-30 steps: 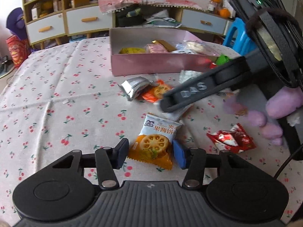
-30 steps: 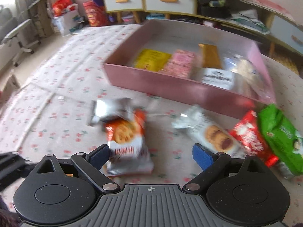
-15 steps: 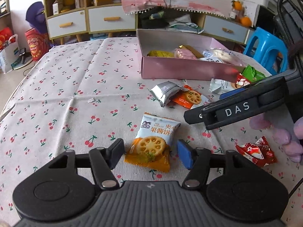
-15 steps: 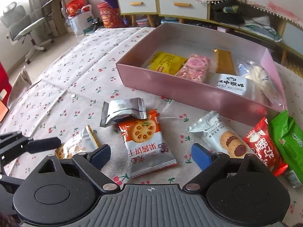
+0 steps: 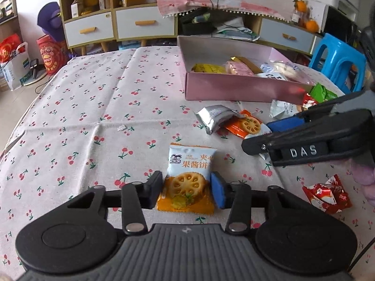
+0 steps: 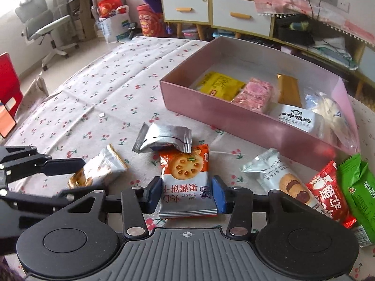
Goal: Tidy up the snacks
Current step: 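Carry both lotus-biscuit packs into the pink box and open both tools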
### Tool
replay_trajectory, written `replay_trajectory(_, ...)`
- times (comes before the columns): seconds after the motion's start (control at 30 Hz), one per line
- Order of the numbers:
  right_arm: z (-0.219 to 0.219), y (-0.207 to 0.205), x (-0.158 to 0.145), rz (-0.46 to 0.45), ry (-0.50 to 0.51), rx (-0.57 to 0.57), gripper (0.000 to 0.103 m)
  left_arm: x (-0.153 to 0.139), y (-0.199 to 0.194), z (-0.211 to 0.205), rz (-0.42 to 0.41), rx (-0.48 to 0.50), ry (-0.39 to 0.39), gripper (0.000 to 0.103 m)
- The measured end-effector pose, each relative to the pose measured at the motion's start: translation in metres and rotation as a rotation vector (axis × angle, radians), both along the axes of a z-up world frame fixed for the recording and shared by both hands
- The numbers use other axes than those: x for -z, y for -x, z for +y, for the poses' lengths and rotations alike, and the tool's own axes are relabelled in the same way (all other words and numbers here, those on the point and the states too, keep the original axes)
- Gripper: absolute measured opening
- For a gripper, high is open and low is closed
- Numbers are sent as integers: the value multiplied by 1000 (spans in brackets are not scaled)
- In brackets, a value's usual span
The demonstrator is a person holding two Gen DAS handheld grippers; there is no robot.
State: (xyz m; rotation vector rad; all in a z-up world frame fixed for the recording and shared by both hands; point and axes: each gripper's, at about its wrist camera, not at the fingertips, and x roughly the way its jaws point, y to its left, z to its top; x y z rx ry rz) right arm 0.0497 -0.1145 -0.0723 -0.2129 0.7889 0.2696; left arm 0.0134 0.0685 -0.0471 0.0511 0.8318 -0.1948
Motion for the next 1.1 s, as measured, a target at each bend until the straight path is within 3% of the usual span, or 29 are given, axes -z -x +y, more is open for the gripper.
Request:
replay_trajectory(0.27, -1, 2, -4, 29, -25, 8, 40, -3, -4, 6, 21, -35, 25, 36)
replay_trajectory(0.7, -15, 10, -28, 33, -153, 41, 39, -10, -11, 18, 44, -88, 109, 36)
replay_trajectory(1.1, -42, 2, -62, -56, -228, 139, 39, -37, -30, 5, -20, -104, 190, 36)
